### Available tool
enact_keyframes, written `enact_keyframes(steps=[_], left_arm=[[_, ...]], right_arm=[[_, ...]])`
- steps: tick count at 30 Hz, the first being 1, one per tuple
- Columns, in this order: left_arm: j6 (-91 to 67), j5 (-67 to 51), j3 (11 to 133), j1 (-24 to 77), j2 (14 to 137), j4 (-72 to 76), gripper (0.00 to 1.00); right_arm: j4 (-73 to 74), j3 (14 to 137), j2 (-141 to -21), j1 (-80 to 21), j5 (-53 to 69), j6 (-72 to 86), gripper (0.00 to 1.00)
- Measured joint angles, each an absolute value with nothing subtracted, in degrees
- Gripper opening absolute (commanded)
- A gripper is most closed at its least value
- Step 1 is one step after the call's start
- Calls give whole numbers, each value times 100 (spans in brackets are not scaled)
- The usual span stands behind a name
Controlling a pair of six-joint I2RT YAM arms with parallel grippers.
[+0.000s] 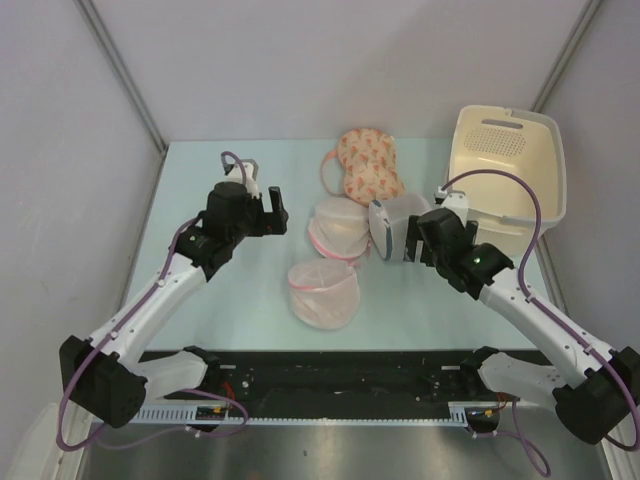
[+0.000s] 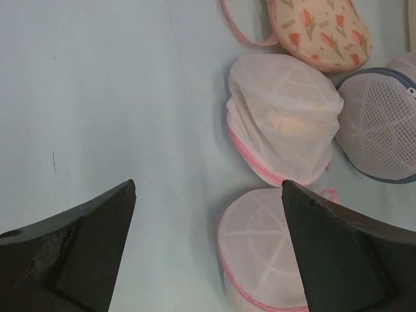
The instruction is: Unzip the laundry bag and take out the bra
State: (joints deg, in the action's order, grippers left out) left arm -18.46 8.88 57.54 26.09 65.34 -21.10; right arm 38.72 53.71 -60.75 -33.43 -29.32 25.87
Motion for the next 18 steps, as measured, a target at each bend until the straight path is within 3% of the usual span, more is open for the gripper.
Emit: enact_keyframes(steps=[18], left_arm=[[-1968, 1179, 5754, 2606, 6600, -2117, 100]], right_arm=[[3721, 5419, -5986, -3485, -2952, 2517, 100]])
